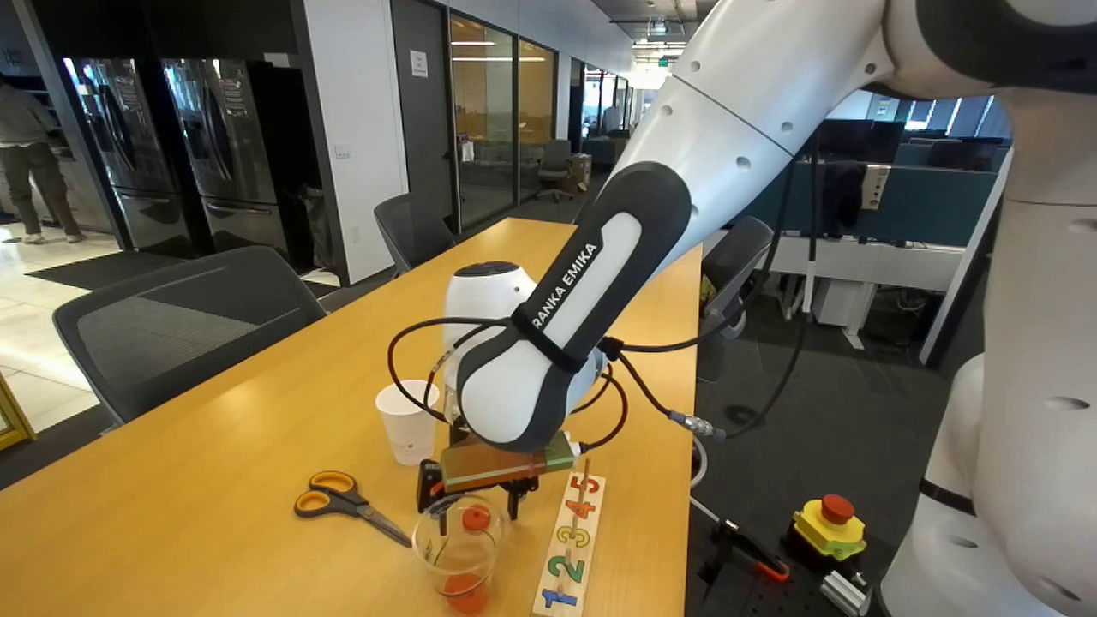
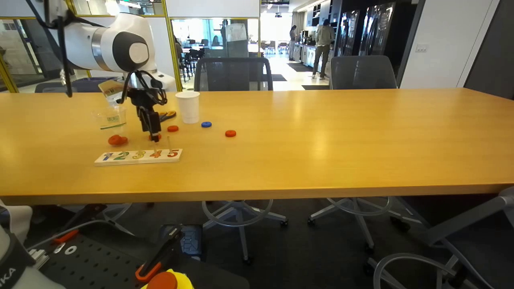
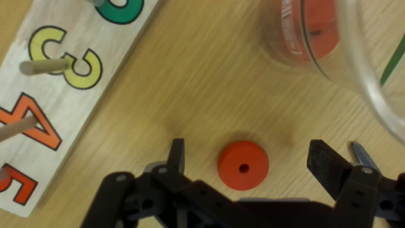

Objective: Put the orange discs in the clear cup and the blue disc in the white cup

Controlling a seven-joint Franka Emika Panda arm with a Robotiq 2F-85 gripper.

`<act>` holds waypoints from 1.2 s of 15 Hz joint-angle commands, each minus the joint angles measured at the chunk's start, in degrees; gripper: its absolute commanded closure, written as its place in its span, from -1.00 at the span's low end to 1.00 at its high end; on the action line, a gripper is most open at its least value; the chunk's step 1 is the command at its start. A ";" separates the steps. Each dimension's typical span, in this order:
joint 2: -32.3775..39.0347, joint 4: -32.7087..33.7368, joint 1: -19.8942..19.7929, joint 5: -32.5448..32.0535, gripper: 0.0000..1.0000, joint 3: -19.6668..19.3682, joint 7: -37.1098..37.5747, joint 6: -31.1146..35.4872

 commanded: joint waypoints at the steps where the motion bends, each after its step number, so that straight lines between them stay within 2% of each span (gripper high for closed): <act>1: 0.34 0.09 1.79 0.43 -1.00 -1.41 -0.93 1.89; 2: 0.37 0.08 1.92 0.24 -1.00 -1.53 -0.95 2.02; 3: 0.33 -0.10 2.06 -0.09 -0.50 -1.72 -1.03 2.64; 4: 0.36 -0.10 2.17 -0.18 -0.48 -1.84 -1.22 2.87; 5: 0.38 -0.10 2.34 -0.39 -0.36 -2.06 -1.11 2.98; 11: 0.38 -0.10 2.94 -2.79 0.58 -3.62 -0.46 3.24; 14: -0.93 -0.22 3.98 -6.80 0.50 -4.92 1.29 2.52; 18: -5.91 -0.65 5.98 -18.37 0.56 -7.66 7.72 0.76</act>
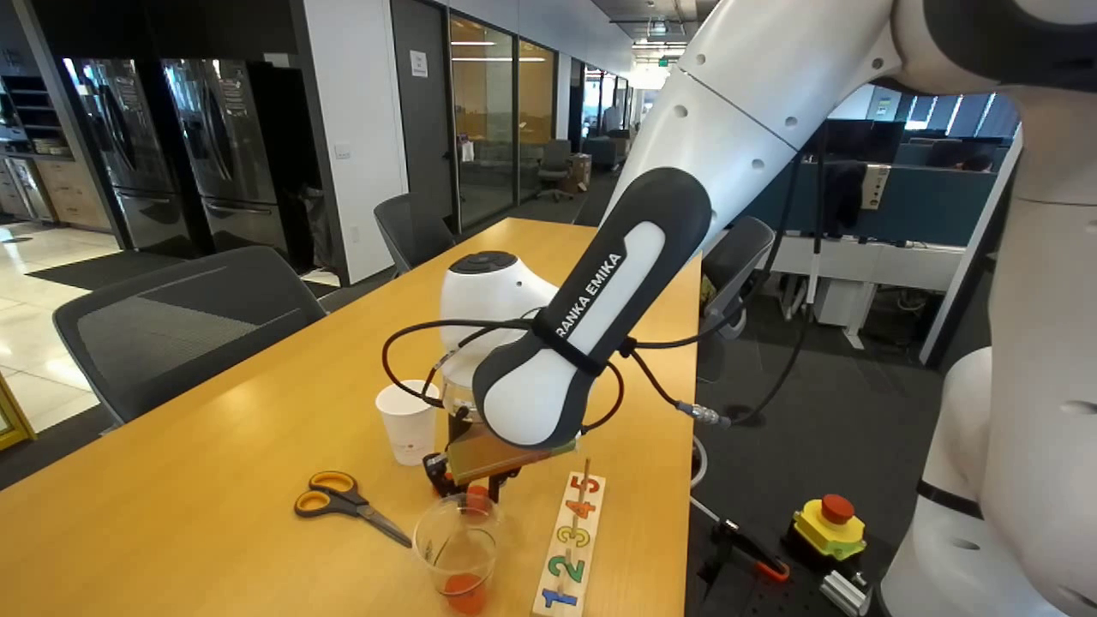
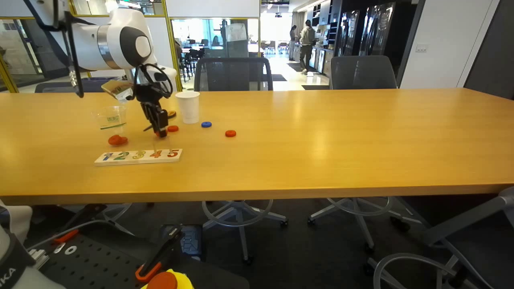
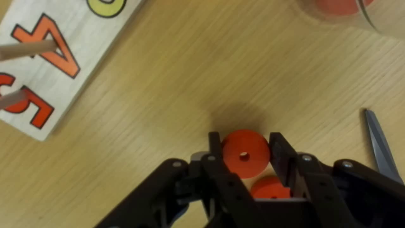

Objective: Put the orange discs in the clear cup and the blue disc in the white cup

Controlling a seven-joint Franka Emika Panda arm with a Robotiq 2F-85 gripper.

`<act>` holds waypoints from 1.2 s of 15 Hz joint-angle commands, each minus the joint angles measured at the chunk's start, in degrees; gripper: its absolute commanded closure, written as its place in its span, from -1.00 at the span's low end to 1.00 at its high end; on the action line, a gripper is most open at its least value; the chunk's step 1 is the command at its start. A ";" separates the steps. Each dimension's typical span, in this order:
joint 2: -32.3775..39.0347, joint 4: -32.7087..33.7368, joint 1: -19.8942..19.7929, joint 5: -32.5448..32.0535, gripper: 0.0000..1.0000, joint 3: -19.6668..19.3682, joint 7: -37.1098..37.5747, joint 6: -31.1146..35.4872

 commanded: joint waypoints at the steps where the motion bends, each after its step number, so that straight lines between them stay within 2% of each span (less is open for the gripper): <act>1: -5.97 -0.90 1.94 -7.78 0.55 -1.90 5.25 -1.61; 10: -21.32 -6.01 -0.04 -3.85 0.54 4.87 2.10 -6.68; 14: -27.74 -9.85 0.52 -0.37 0.54 8.69 0.78 -9.18; 18: -30.15 -11.94 2.93 7.10 0.54 10.41 -5.00 -10.30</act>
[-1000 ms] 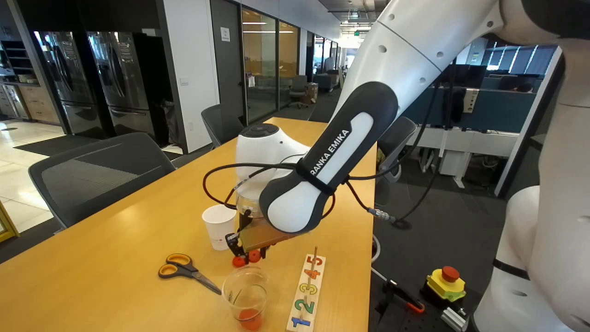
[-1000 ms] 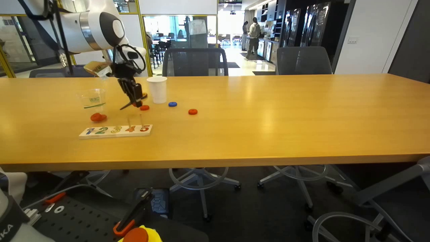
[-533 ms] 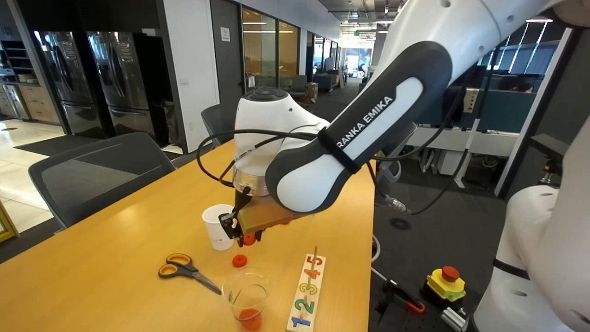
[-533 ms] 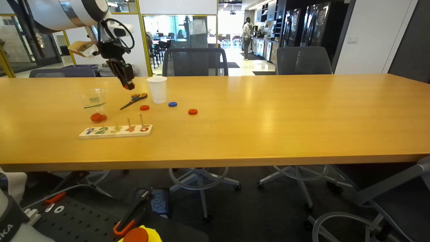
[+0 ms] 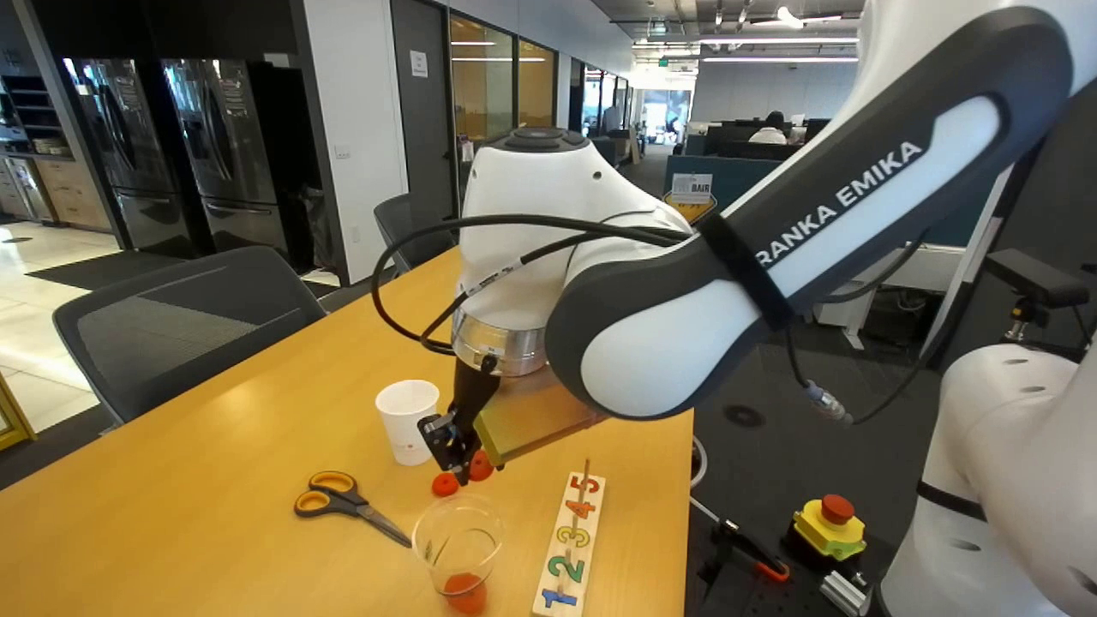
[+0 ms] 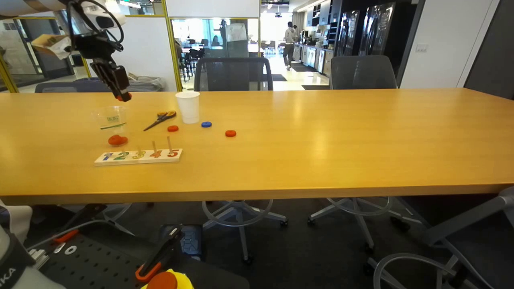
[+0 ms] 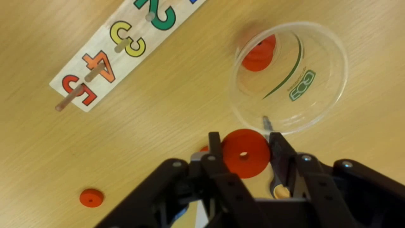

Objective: Put the orange discs in the clear cup and the blue disc in the white cup

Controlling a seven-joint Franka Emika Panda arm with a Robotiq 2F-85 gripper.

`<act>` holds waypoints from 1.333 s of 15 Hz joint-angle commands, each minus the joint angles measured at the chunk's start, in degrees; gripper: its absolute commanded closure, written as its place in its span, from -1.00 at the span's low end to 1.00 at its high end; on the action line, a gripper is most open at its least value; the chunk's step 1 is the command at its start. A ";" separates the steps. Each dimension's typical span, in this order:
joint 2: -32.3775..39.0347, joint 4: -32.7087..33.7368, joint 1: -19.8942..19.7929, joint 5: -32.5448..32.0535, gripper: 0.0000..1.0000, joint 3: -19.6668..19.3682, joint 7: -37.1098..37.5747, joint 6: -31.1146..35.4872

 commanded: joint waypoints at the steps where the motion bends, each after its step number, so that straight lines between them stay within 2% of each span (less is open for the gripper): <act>1: -3.21 -2.05 1.93 6.77 0.54 1.18 -6.06 -1.04; 7: 0.29 -0.38 2.64 12.18 0.54 2.79 -11.38 -1.95; 17: 5.33 2.50 0.64 10.96 0.55 3.01 -12.15 -0.51; 18: 5.79 2.75 0.53 10.76 0.29 2.96 -12.52 -0.28; 19: 6.24 3.02 0.41 10.75 -0.34 2.88 -12.77 -0.21; 20: 6.59 3.31 0.31 10.85 -0.37 2.68 -13.33 -0.35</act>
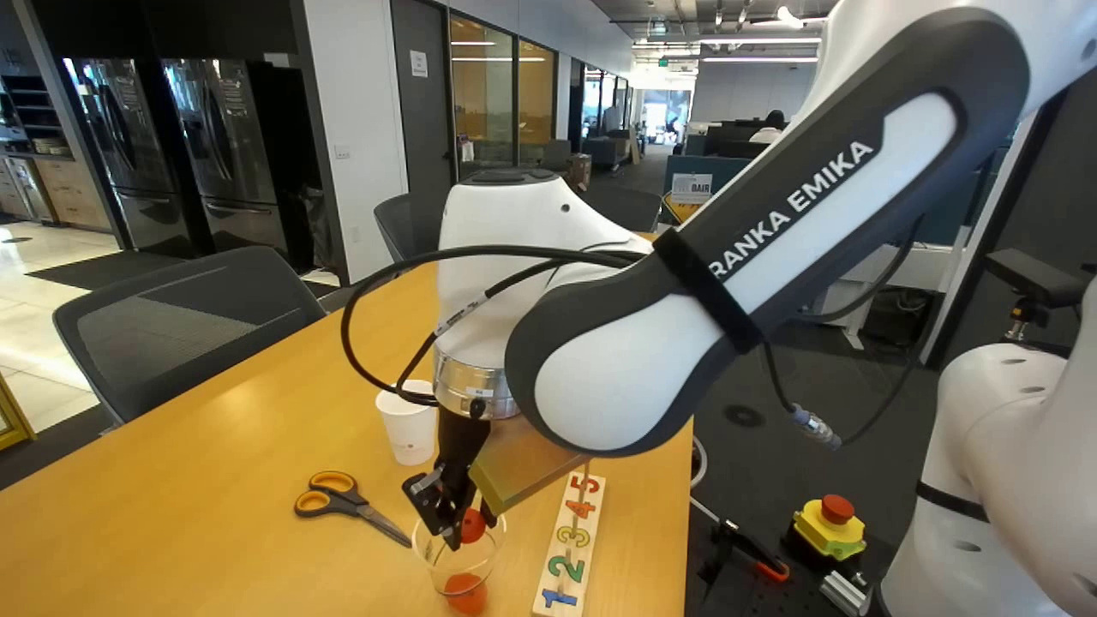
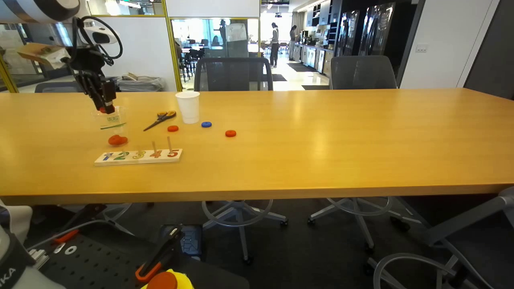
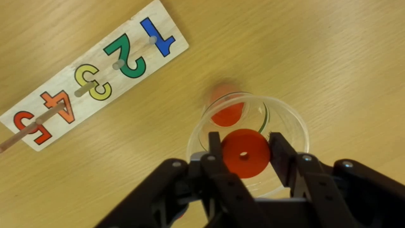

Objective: Put the orange discs in the clear cup and the blue disc in the white cup

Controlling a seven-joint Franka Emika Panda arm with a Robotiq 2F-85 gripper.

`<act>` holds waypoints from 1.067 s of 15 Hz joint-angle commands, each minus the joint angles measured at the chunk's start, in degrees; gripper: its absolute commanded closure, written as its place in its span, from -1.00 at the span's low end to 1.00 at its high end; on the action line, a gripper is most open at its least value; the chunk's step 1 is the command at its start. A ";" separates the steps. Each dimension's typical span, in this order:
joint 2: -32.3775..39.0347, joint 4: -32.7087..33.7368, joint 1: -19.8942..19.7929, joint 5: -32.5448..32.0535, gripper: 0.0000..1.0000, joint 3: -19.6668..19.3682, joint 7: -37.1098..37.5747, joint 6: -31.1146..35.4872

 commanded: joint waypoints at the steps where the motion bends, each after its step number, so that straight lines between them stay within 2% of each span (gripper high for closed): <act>1: 2.00 2.22 -1.15 0.16 -0.49 -0.09 -2.24 0.50; 4: 2.54 2.76 -1.95 -0.30 -0.94 -0.90 -4.51 0.61; 5: 2.47 2.68 -2.40 -0.57 -1.00 -1.41 -6.00 0.97; 13: 5.24 6.07 -5.52 -0.27 -1.00 -6.60 -21.46 1.53; 16: 9.20 8.85 -6.57 -1.18 -1.00 -7.47 -22.13 1.74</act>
